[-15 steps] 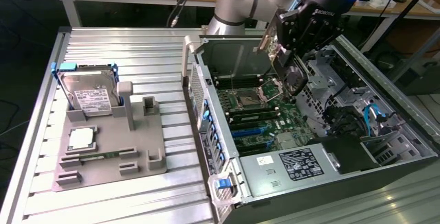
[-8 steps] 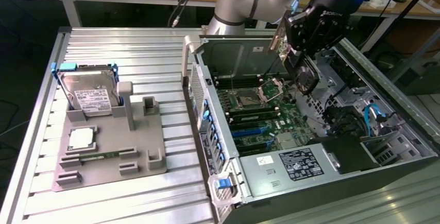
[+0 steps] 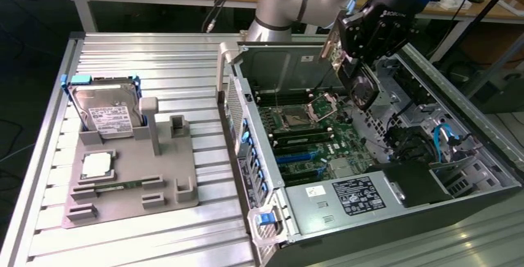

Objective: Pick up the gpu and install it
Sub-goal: 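Pick up the gpu and move the gpu toward the slot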

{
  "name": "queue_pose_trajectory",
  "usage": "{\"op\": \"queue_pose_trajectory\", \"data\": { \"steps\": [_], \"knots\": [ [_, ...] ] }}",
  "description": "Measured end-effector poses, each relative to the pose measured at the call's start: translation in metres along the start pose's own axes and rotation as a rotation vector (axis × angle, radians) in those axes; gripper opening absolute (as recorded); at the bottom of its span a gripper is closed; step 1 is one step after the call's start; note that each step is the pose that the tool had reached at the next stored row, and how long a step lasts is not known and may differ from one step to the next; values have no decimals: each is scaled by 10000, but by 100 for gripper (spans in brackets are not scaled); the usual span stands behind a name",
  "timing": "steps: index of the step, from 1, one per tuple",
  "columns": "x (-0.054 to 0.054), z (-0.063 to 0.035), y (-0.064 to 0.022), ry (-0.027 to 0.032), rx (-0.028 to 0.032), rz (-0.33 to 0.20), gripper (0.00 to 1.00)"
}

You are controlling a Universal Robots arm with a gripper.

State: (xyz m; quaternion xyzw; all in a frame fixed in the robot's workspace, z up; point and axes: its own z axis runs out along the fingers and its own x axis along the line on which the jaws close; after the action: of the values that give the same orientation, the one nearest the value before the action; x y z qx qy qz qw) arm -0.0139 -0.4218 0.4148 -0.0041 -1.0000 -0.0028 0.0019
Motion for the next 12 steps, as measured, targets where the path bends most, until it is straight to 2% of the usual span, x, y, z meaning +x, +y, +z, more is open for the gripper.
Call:
{"op": "queue_pose_trajectory", "data": {
  "steps": [3, 12],
  "knots": [
    [-26, 11, 52, 0, 23, 0, 27],
    [-33, 13, 62, 0, 38, 0, 27]
  ]
}}
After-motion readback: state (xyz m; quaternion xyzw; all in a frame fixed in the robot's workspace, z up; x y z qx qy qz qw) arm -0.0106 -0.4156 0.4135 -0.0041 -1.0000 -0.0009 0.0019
